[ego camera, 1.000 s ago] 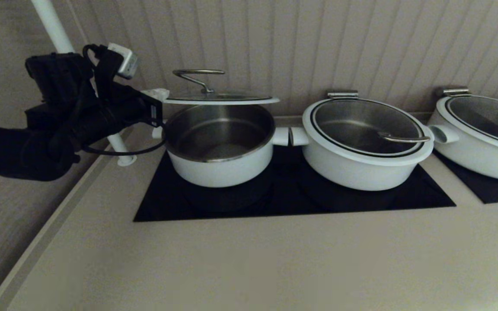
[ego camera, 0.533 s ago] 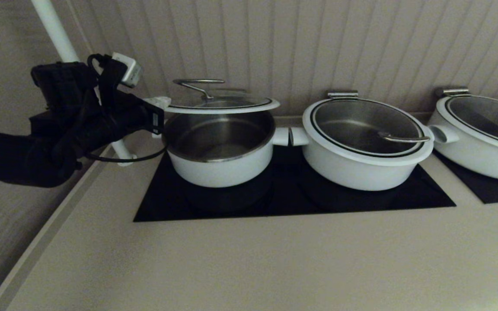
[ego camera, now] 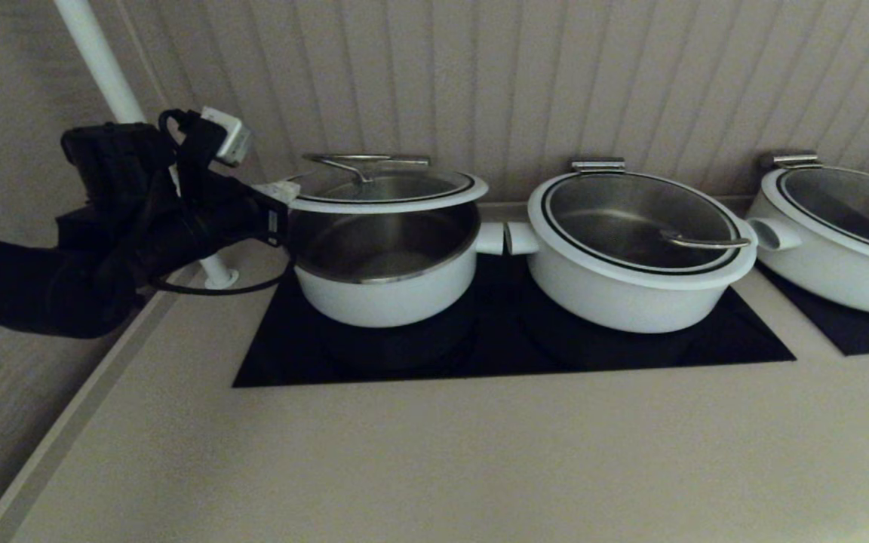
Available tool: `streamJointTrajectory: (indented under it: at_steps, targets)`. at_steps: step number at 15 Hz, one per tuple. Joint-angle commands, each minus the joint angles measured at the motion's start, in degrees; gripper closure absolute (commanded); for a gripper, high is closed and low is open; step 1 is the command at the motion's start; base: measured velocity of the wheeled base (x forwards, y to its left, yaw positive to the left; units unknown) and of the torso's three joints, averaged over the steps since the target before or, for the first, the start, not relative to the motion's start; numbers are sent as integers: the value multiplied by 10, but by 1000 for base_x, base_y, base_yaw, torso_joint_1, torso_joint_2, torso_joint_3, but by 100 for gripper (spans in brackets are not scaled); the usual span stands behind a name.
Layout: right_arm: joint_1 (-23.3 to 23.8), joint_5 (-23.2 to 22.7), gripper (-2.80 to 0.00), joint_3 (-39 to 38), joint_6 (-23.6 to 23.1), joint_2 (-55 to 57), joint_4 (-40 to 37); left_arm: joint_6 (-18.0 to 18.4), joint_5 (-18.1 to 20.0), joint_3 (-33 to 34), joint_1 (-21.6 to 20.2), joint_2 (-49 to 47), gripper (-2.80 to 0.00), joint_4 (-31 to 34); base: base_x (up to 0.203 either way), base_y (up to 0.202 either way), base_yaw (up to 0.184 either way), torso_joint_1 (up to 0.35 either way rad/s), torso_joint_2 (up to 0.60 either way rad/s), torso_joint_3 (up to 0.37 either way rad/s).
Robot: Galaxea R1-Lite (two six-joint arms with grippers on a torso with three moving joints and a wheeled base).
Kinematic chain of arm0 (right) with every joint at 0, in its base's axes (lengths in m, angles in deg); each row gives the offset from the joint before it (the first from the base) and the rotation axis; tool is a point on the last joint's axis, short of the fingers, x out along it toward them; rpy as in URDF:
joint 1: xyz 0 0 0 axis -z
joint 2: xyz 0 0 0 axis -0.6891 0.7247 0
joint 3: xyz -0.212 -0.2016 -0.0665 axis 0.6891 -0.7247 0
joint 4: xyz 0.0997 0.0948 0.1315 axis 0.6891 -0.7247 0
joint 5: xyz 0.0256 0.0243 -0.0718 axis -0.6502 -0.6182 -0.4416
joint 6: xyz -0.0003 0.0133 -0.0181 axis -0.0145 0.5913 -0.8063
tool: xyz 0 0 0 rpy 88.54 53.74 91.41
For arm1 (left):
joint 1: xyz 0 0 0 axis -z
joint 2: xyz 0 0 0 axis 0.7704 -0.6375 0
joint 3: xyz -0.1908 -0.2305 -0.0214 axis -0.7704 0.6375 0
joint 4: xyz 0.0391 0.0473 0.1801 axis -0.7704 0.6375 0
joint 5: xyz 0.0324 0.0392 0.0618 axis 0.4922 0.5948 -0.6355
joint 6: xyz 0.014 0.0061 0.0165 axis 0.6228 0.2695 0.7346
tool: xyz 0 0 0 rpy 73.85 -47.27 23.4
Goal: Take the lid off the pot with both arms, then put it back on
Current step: Close the pot lid
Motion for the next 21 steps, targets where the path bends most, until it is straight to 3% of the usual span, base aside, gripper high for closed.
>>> streamJointTrajectory:
  at_steps: [1,10,21]
  targets:
    - [0,0,0,0,-1,1,0,1,0,10,0,-1,0,-15,0,0,0,0,0,0]
    - [0,0,0,0,-1,1,0,3,-1,55,-1,3,0,-40,0,0,0,0,0,0]
    - [0,0,0,0,-1,1,0,9,-1,59,0,-15,0,-40,0,0,0,0,0,0]
